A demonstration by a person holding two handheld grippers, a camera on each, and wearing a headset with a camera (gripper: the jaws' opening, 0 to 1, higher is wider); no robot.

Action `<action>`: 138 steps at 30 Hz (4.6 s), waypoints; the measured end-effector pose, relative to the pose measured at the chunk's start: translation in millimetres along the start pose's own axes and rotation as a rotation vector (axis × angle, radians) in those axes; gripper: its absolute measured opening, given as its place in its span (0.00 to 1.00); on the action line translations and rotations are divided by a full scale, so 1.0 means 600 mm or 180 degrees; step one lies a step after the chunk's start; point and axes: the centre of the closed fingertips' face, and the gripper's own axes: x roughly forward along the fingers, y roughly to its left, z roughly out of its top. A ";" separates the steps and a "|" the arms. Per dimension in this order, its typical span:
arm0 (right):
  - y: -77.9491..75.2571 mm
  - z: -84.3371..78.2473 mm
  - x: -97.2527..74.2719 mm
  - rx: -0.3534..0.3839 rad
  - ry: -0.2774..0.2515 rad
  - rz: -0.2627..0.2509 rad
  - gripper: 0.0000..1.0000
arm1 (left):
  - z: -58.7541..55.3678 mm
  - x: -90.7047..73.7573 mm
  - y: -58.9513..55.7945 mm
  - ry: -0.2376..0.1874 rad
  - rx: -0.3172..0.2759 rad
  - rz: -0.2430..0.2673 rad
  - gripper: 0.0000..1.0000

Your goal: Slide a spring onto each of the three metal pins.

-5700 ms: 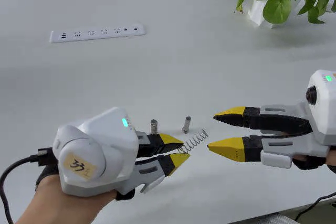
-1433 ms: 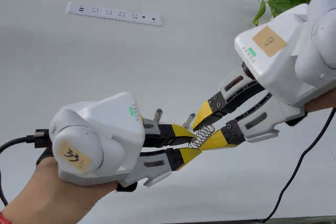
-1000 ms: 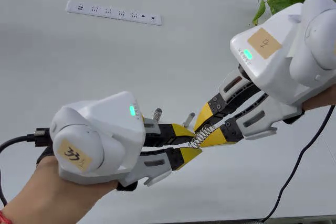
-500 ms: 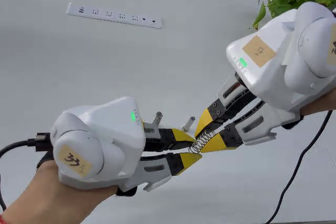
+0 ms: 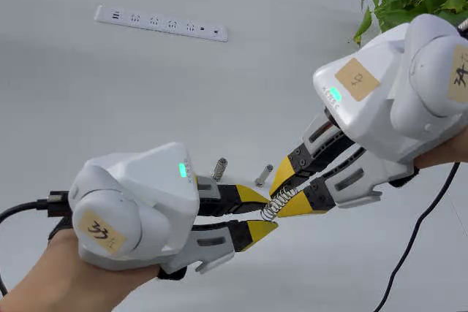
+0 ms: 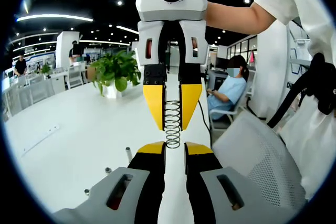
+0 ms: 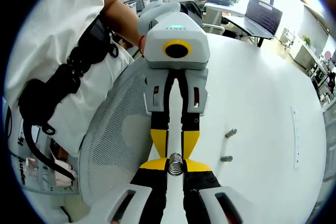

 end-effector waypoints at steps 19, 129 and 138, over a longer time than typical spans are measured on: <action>-0.051 -0.031 -0.021 0.0321 0.0012 -0.0308 0.07 | -0.066 -0.082 0.050 0.0186 -0.0139 0.0325 0.34; -0.185 -0.197 0.133 0.0806 0.0466 -0.0390 0.07 | -0.142 -0.141 0.119 0.0185 -0.0485 0.0540 0.91; -0.186 -0.201 0.144 0.0771 0.0467 -0.0379 0.07 | -0.141 -0.141 0.120 0.0176 -0.0500 0.0542 0.91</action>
